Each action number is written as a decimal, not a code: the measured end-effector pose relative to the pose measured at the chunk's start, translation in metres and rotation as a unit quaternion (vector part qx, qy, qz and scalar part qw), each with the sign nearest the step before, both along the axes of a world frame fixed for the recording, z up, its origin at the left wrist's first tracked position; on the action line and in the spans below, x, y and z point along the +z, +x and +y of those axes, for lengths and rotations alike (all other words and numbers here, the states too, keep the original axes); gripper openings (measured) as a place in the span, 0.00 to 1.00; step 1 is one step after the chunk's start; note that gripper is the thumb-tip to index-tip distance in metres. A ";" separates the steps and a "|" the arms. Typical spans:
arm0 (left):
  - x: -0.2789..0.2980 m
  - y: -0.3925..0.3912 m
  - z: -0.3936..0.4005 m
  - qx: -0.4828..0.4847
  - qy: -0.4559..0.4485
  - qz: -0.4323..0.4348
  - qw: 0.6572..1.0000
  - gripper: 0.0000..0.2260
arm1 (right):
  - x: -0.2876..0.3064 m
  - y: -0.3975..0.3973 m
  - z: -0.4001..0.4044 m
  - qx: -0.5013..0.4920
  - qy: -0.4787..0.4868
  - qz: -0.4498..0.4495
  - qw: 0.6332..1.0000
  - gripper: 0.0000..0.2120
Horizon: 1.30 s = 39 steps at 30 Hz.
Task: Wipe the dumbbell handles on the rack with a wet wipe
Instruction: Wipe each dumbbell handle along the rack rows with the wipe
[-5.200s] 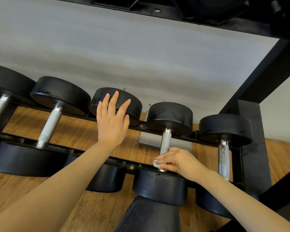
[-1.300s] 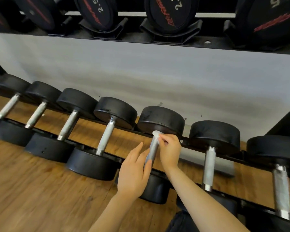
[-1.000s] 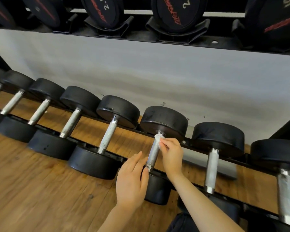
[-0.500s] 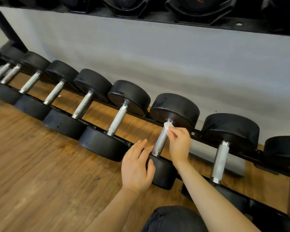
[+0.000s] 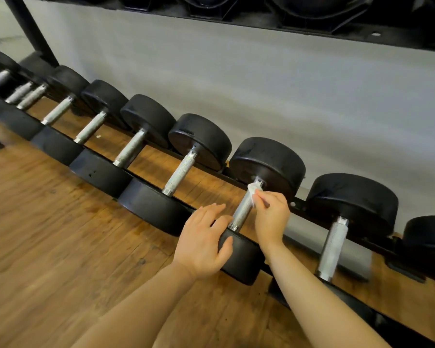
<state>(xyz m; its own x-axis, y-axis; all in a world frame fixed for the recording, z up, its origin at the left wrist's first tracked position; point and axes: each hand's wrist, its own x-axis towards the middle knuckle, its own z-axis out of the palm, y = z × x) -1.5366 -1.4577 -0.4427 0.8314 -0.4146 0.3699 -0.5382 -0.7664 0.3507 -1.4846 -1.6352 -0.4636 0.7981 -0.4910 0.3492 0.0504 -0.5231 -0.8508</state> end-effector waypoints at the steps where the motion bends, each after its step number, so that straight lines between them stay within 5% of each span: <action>1: 0.000 0.000 0.000 -0.001 -0.008 -0.001 1.000 0.19 | 0.002 0.003 -0.002 -0.004 -0.006 -0.003 1.000 0.08; 9: -0.003 0.000 0.000 -0.004 -0.030 -0.005 1.000 0.19 | 0.004 -0.001 0.001 0.004 -0.049 0.004 0.999 0.09; 15: -0.004 -0.004 0.000 0.014 -0.037 -0.004 0.999 0.20 | 0.018 0.008 -0.008 0.050 -0.220 0.022 0.974 0.12; 19: -0.005 -0.007 0.001 0.016 -0.044 -0.006 0.999 0.20 | 0.021 0.015 -0.018 0.088 -0.423 -0.002 0.902 0.18; 26: -0.008 -0.003 0.000 0.001 -0.073 -0.023 0.997 0.18 | 0.023 0.027 -0.044 0.178 -0.570 -0.048 0.801 0.24; 32: -0.009 -0.001 -0.001 -0.009 -0.102 -0.051 0.993 0.18 | 0.012 0.020 -0.041 0.216 -0.424 -0.030 0.879 0.22; 39: -0.008 -0.001 0.000 -0.017 -0.106 -0.056 0.993 0.19 | 0.019 0.025 -0.038 0.200 -0.384 0.006 0.901 0.14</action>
<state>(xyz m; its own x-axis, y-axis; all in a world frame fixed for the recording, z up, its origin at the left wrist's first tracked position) -1.5376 -1.4572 -0.4507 0.7671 -0.3456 0.5405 -0.6074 -0.6626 0.4383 -1.4591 -1.6732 -0.4448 0.8635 0.2203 0.4537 0.3591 -0.9002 -0.2463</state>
